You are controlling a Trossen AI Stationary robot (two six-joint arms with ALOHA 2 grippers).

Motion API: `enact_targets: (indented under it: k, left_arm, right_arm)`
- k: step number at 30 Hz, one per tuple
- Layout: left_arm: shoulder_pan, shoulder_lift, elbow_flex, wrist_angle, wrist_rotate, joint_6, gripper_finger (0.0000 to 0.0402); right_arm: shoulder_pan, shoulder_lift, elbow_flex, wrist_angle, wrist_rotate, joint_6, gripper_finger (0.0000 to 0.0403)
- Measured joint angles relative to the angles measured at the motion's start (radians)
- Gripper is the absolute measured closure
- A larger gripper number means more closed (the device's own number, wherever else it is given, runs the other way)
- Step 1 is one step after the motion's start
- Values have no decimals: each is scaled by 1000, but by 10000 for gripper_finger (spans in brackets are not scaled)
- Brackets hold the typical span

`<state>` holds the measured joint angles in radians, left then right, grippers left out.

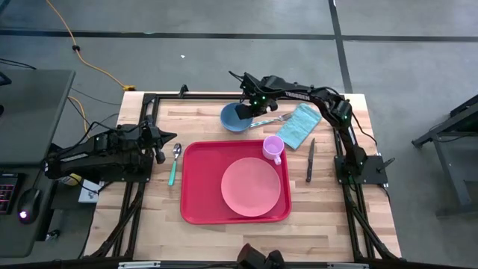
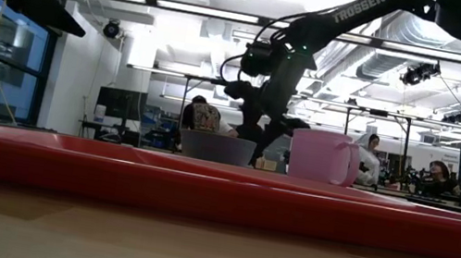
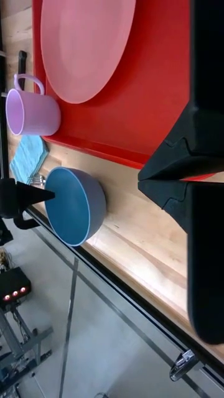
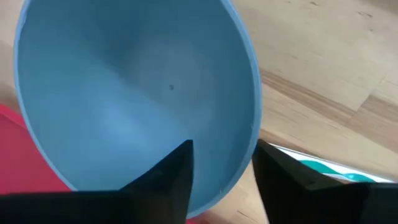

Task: Set up tray
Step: Put the blue bowl on top of the pink plate

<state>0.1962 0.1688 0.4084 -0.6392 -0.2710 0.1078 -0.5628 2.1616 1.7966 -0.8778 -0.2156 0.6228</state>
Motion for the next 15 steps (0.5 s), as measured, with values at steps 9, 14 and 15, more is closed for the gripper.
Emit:
enact_targets:
  k: [9, 14, 15]
  left_arm:
    - [0, 0, 0, 0, 1, 0, 362]
    - [0, 0, 0, 0, 1, 0, 362]
    - [0, 0, 0, 0, 1, 0, 362]
  right_arm:
    - [-2, 0, 0, 16, -2, -50, 386]
    - [-2, 0, 0, 17, -3, -65, 400]
    - [-2, 0, 0, 16, -8, -71, 401]
